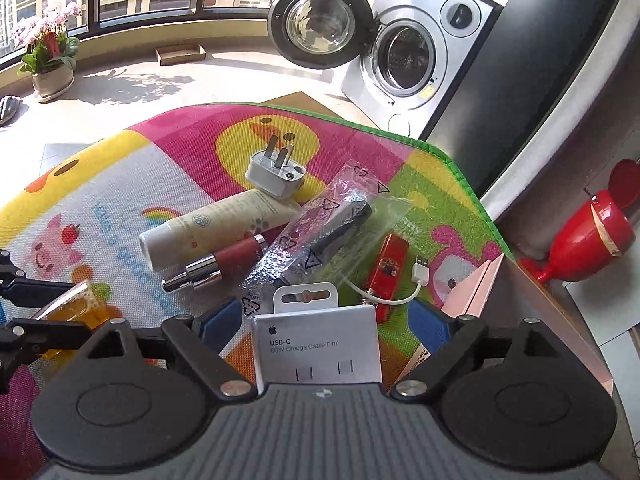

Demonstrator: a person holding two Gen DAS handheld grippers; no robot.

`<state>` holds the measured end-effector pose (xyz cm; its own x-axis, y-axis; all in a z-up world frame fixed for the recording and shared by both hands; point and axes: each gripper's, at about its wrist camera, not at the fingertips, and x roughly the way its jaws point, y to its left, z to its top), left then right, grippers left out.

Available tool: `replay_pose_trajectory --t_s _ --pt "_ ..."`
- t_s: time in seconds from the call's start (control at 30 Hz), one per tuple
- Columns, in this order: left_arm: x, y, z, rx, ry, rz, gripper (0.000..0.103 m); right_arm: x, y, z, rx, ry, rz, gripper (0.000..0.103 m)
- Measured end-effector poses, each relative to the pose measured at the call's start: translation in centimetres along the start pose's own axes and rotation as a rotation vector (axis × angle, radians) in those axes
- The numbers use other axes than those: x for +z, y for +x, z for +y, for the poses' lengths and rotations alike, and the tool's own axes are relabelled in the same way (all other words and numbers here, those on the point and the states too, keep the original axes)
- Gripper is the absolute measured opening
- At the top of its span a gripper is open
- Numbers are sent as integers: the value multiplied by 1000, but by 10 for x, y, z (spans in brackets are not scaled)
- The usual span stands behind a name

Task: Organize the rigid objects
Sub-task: 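Grasp the yellow-orange bottle with the left tool while the right tool grasps the white cable box, then lower the yellow bottle and white cable box into the pink box with both tools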

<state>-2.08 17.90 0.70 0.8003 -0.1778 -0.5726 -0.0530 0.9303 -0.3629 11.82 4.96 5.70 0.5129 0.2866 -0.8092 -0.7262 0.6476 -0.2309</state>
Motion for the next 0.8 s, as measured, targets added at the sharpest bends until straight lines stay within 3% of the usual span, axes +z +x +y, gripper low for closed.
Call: replay_pose_trajectory --t_s 0.07,0.13,0.4,0.5,0.57,0.63,0.73,0.8 --pt "-1 -1 0 -3 10 -1 33 -2 2 3 18 2 15 85" --pt "-1 -1 0 -6 20 -4 33 -9 -1 10 20 -11 23 73" --pt "-2 -1 -6 -12 70 18 33 -56 -37 40 118 6 57 74" --pt "-4 -3 -14 -20 130 39 33 -79 -49 49 115 -18 16 86" --pt "-6 -4 -18 -20 155 47 33 -93 -54 49 104 -12 -5 86" --pt "-8 -4 -20 -21 163 54 33 -104 -59 40 128 59 -9 87" --pt "-8 -4 -20 -21 151 59 33 -117 -64 27 249 178 29 87" --pt "-7 -3 -19 -23 140 62 33 -122 -72 26 285 202 13 87"
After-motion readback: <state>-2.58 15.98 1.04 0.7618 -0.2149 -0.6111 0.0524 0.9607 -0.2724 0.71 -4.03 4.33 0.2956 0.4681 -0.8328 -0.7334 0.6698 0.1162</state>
